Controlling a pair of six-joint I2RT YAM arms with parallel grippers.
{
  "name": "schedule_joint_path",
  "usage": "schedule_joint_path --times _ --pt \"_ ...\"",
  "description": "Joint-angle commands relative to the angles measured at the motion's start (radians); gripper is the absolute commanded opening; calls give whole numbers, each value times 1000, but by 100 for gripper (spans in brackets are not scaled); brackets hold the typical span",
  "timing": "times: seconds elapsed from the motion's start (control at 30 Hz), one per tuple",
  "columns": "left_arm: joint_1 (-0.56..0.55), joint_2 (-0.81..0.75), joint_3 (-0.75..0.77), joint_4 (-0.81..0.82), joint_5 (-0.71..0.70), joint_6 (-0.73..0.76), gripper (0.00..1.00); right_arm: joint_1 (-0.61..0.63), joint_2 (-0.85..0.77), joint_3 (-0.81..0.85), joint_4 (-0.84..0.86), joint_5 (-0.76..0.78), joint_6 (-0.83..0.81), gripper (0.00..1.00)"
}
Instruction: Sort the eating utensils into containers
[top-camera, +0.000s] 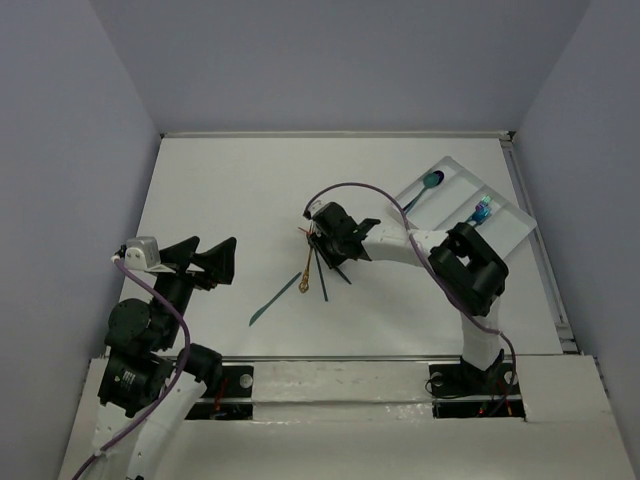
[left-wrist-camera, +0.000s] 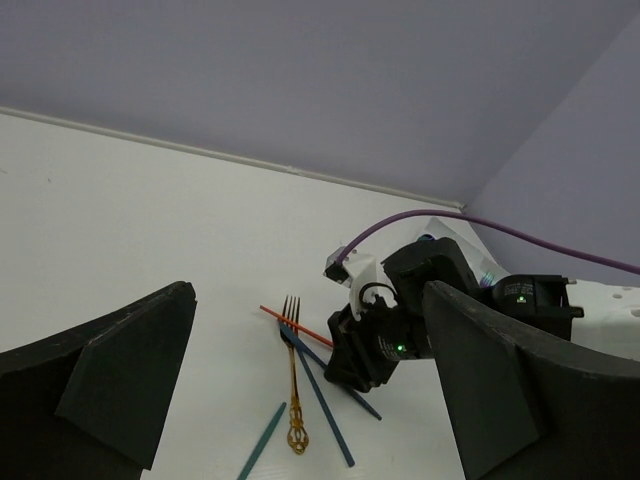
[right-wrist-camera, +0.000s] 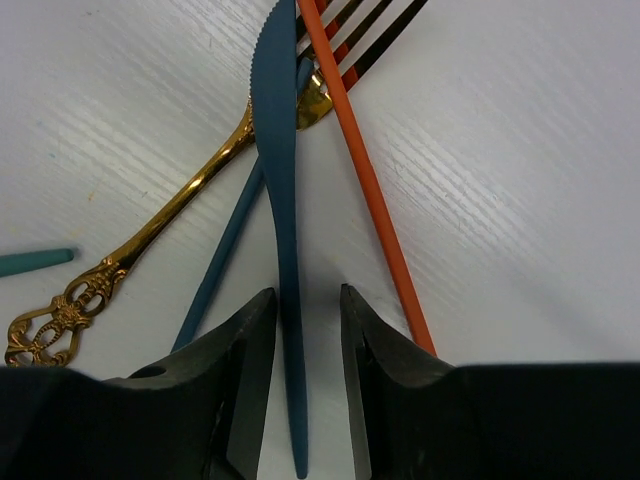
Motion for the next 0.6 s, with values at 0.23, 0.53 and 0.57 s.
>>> schedule_joint_path --times 0.23,0.53,0.57 --pt "-3 4 -8 53 18 11 99 -7 -25 -7 35 -45 -15 13" --pt "-3 2 -8 53 19 11 99 -7 -171 -24 42 -100 -7 0" --pt "-3 1 -8 53 18 11 99 -7 -188 -34 48 -106 -1 0"
